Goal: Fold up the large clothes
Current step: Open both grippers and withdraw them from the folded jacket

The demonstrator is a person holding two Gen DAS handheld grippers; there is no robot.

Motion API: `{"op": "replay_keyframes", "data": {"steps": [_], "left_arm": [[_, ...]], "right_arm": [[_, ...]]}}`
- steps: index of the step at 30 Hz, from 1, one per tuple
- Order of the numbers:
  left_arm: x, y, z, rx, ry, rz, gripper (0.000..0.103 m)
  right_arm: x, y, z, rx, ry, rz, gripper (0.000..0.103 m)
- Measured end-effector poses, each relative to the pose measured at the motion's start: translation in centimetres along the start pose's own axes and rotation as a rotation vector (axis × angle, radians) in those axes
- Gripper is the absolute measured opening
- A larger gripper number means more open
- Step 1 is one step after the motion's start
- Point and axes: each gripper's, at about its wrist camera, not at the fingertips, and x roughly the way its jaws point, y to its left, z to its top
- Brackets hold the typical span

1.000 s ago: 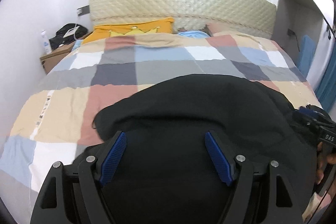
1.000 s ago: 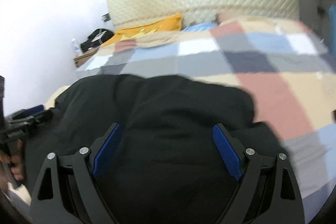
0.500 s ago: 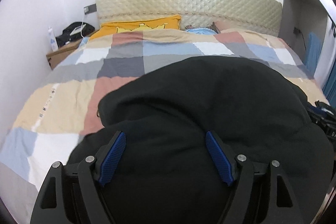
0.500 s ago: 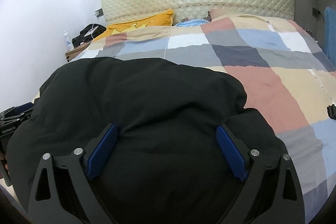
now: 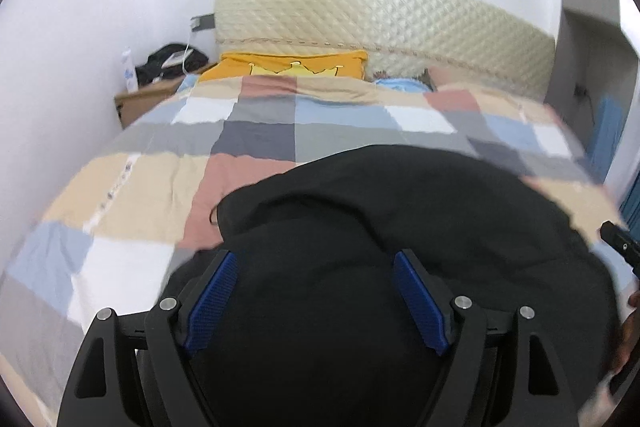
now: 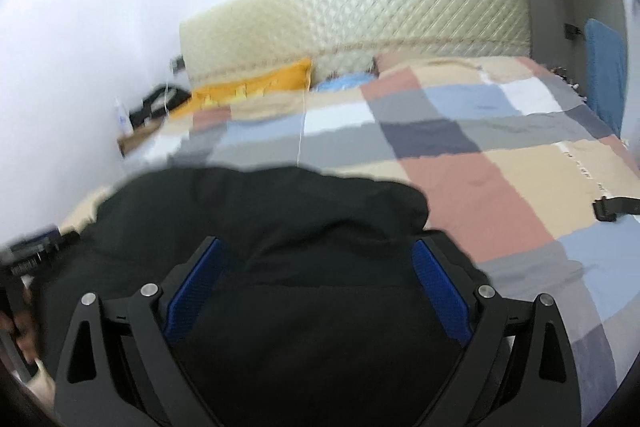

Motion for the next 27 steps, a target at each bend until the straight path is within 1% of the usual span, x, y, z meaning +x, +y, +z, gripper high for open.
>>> {"op": "replay_keyframes", "data": {"steps": [3, 5, 7, 10, 12, 13, 15, 18, 20, 22, 24, 27], "left_arm": [[-3.7, -0.3, 0.1, -0.021, -0.013, -0.02, 0.08], [-7.3, -0.9, 0.7, -0.019, -0.06, -0.02, 0.08], [-10.4, -1.8, 1.6, 0.01, -0.093, -0.021, 0.08], [-15.5, -3.6, 2.6, 0.061, -0.166, -0.014, 0.08], [-18.9, -4.6, 3.1, 0.079, -0.208, -0.046, 0.08], [-20.6, -5.3, 3.3, 0.087, -0.227, -0.057, 0.08], [-23.1, -6.2, 3.4, 0.096, -0.258, -0.07, 0.08], [-26.1, -7.2, 3.3, 0.099, -0.268, -0.101, 0.08], [-27.6, -7.6, 3.0, 0.097, -0.27, -0.101, 0.08], [-29.0, -7.7, 2.6, 0.091, -0.266, -0.125, 0.08], [-30.5, -7.7, 2.0, 0.073, -0.262, -0.173, 0.08], [-32.3, -7.8, 1.1, 0.064, -0.273, -0.184, 0.08]], "right_arm": [[-2.9, 0.0, 0.9, 0.034, -0.014, -0.008, 0.095], [-5.7, 0.2, 2.1, 0.042, -0.041, -0.017, 0.095], [-8.4, 0.9, 3.3, 0.022, -0.076, -0.026, 0.095], [-13.1, 2.8, 5.0, -0.041, -0.145, -0.053, 0.096], [-16.2, 4.2, 5.9, -0.067, -0.184, -0.046, 0.096], [-17.3, 4.7, 6.2, -0.073, -0.194, -0.038, 0.096], [-19.9, 5.8, 6.9, -0.077, -0.188, -0.012, 0.096], [-22.8, 6.9, 7.1, -0.068, -0.198, 0.028, 0.096], [-25.0, 7.7, 7.0, -0.068, -0.223, 0.043, 0.096], [-26.5, 8.4, 6.5, -0.079, -0.247, 0.045, 0.096], [-28.0, 9.1, 5.9, -0.094, -0.268, 0.039, 0.096], [-30.0, 10.0, 4.7, -0.109, -0.295, 0.045, 0.096]]}}
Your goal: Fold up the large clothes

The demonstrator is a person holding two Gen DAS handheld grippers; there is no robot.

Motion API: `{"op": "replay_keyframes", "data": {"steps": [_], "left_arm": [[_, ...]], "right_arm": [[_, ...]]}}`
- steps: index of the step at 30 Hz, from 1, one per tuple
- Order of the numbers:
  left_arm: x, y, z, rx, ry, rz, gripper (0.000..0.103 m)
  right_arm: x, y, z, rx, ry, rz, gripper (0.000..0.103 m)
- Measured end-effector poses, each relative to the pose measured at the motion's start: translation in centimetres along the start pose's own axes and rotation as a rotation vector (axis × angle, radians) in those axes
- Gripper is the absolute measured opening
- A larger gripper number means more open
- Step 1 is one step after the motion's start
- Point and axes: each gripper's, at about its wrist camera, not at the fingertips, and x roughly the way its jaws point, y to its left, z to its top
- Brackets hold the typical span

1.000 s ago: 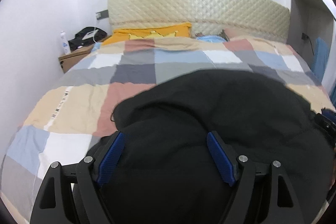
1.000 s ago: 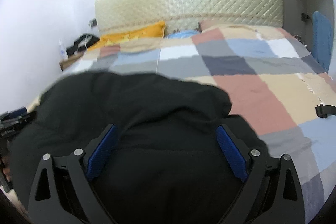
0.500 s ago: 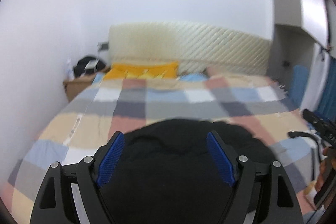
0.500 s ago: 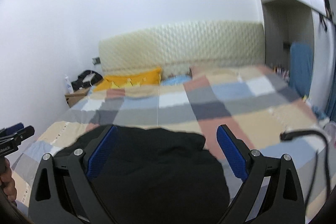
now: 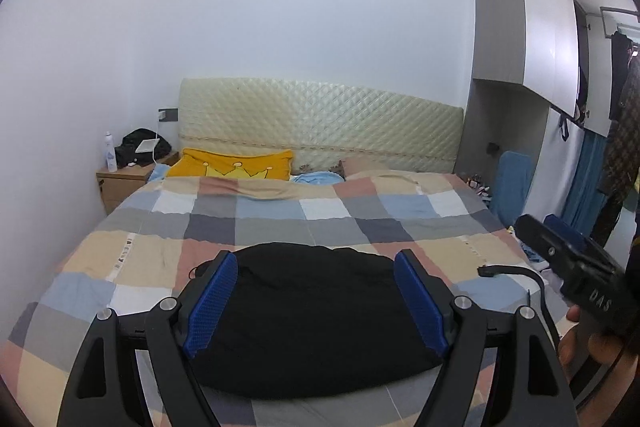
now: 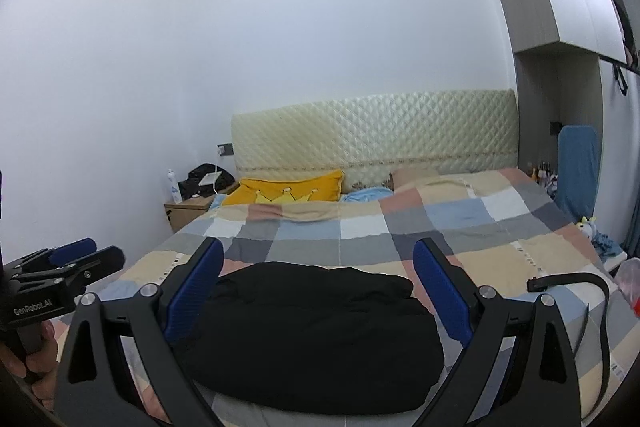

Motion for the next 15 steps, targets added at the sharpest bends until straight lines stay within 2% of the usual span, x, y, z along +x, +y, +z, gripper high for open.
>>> {"op": "replay_keyframes", "data": {"steps": [5, 8, 15], "left_arm": [[-1.4, 0.1, -1.1, -0.007, -0.009, -0.01, 0.08], [-1.7, 0.0, -2.1, 0.013, 0.022, 0.012, 0.08], [-2.3, 0.0, -4.2, 0.002, 0.076, 0.012, 0.08]], "right_arm": [[-2.8, 0.8, -0.9, -0.02, -0.036, 0.004, 0.096], [-4.1, 0.8, -1.7, -0.016, -0.043, -0.007, 0.096], [-5.6, 1.1, -4.3, 0.013, 0.007, -0.001, 0.096]]}}
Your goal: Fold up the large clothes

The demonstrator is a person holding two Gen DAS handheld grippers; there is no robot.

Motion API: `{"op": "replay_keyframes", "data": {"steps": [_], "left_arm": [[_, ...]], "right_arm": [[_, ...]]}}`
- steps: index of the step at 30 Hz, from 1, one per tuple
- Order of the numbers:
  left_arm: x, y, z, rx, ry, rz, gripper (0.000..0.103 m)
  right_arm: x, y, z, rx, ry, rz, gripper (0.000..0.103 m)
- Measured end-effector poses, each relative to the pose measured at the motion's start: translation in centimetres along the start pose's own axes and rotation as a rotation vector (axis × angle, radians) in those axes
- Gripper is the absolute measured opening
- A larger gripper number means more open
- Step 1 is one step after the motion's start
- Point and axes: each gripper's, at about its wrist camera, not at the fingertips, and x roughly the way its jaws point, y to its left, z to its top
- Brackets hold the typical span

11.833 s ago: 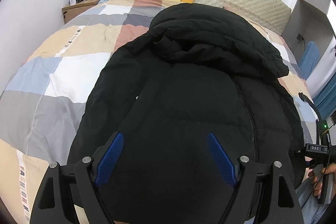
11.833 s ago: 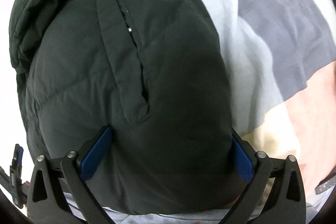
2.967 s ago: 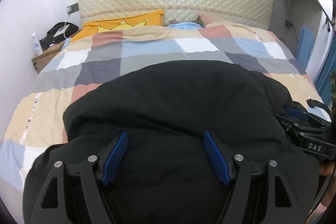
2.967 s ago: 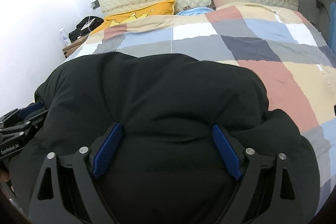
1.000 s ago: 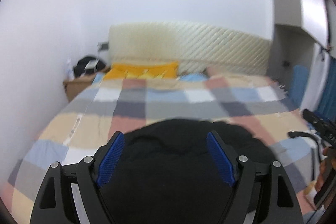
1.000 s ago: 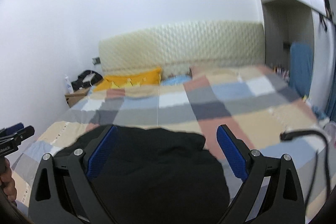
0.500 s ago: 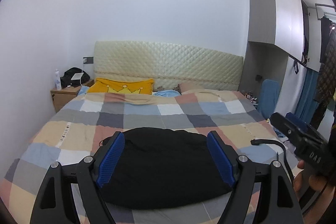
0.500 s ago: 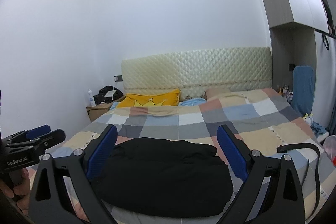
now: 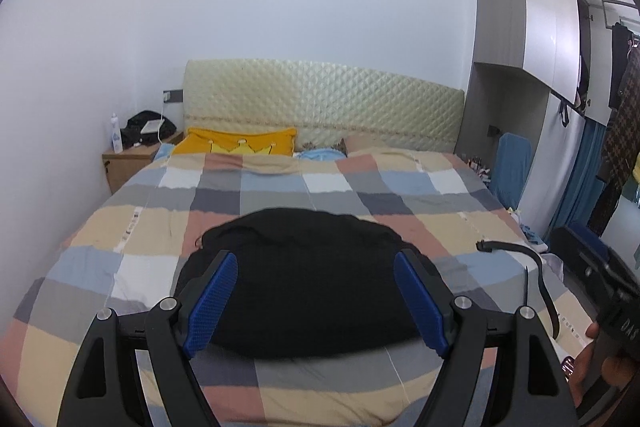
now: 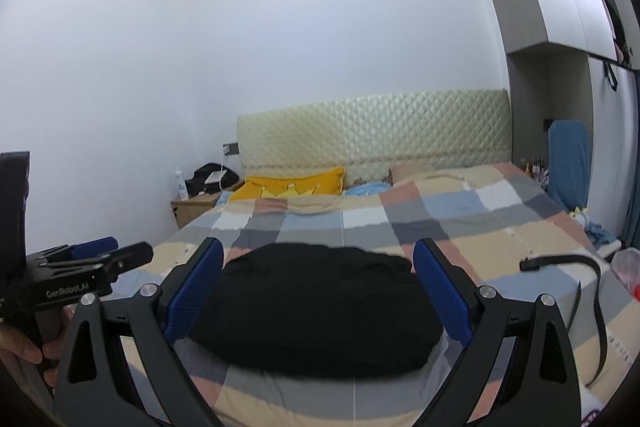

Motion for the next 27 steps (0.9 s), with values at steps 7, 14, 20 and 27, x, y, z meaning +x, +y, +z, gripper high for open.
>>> {"op": "replay_keyframes", "data": {"steps": [7, 14, 20, 27], "left_arm": [[-0.2, -0.1, -1.7, 0.006, 0.045, -0.011, 0.08], [0.2, -0.5, -3.5, -0.024, 0.094, -0.003, 0.08], [0.0, -0.6, -4.8, -0.018, 0.094, 0.036, 0.08], [0.6, -0.3, -5.8, -0.028, 0.122, 0.068, 0.08]], "right_arm": [[-0.3, 0.6, -2.2, -0.006, 0.073, -0.012, 0.096], [-0.9, 0.5, -4.2, 0.011, 0.114, -0.047, 0.102], [-0.8, 0.0, -5.4, 0.029, 0.152, -0.064, 0.102], [-0.4, -0.1, -6.2, 0.022, 0.201, -0.077, 0.102]]}}
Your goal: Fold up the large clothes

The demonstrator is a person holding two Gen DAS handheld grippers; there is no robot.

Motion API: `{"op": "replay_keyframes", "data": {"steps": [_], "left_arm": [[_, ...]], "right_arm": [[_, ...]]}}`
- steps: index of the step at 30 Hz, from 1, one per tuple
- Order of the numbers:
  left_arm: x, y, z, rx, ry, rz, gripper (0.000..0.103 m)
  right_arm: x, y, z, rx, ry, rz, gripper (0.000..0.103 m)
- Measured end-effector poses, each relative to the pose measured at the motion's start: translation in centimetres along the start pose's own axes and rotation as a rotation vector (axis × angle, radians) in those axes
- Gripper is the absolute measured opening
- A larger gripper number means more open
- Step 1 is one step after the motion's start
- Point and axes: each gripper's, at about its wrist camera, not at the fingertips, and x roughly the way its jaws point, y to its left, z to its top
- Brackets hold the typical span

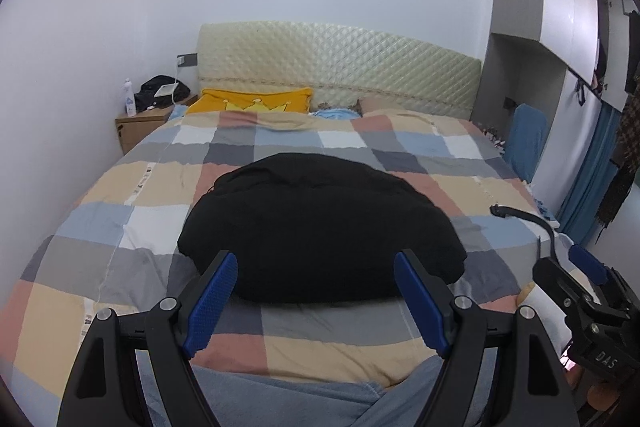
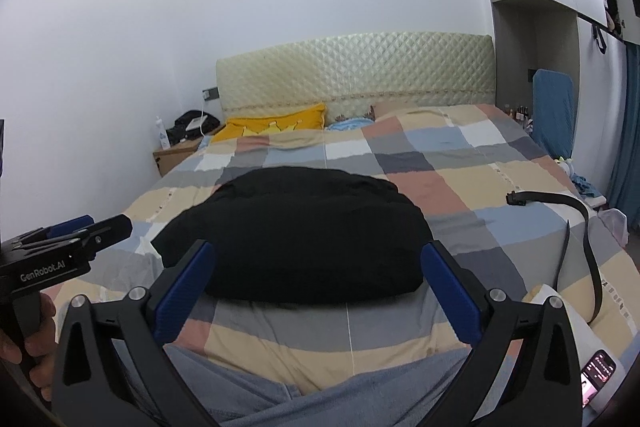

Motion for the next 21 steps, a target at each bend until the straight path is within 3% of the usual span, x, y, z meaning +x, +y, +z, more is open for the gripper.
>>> {"op": "replay_keyframes", "data": {"steps": [11, 14, 21], "left_arm": [[0.6, 1.3, -0.2, -0.042, 0.048, 0.02, 0.081], [0.5, 1.5, 0.0, -0.052, 0.052, 0.029, 0.088], [0.2, 1.3, 0.2, -0.04, 0.064, 0.062, 0.088]], "right_arm": [[0.2, 0.4, -0.2, -0.01, 0.024, 0.0, 0.103], [0.3, 0.4, -0.2, -0.013, 0.021, -0.001, 0.103], [0.8, 0.3, -0.1, -0.016, 0.032, -0.008, 0.103]]}}
